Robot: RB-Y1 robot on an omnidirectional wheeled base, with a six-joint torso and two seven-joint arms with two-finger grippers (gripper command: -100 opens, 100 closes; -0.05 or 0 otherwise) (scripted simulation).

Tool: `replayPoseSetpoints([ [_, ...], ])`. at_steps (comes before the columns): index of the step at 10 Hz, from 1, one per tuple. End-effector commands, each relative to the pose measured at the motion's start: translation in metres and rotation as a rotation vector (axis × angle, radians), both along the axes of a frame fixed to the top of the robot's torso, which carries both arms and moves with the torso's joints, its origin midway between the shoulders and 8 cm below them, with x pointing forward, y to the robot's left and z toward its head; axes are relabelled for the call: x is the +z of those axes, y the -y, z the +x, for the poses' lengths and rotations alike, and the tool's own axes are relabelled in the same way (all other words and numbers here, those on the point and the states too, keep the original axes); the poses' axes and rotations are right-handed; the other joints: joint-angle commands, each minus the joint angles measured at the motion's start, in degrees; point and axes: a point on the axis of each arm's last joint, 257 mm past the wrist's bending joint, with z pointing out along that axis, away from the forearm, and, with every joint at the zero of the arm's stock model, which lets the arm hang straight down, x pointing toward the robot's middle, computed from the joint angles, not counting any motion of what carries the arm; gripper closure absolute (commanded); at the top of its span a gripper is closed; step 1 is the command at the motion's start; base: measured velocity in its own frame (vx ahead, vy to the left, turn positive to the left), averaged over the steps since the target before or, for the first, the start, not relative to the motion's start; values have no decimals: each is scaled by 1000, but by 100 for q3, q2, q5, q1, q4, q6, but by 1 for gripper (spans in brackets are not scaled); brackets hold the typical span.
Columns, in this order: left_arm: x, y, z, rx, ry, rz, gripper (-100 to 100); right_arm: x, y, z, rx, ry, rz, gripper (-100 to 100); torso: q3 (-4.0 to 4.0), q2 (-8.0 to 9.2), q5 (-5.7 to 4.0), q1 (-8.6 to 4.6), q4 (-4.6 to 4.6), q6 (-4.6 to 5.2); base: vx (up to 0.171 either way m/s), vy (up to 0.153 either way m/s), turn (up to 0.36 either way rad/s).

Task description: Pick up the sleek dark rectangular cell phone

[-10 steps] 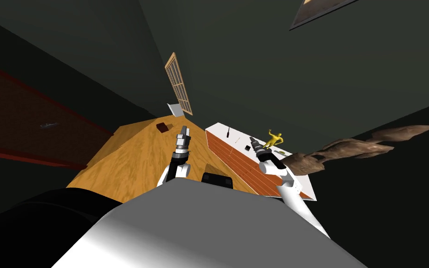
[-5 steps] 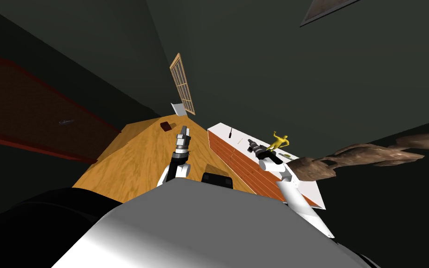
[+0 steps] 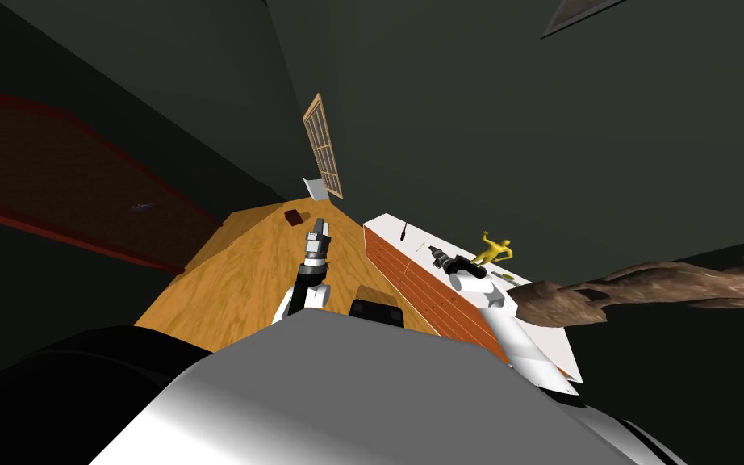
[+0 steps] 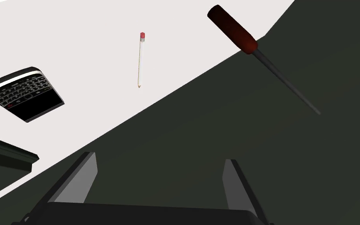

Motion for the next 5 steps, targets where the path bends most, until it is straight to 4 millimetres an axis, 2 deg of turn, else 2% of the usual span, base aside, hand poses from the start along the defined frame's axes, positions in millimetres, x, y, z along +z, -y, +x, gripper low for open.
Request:
replayPoseSetpoints([
  [1,0,0,0,0,0,0,0,-10,5,-3,-1,-51,-15,-100,0,0,0,0,0,0,14,-12,65],
  [5,0,0,0,0,0,0,0,-40,20,-10,1,-186,-59,-100,-1,-1,-1,-5,0,1,18,-20,80],
])
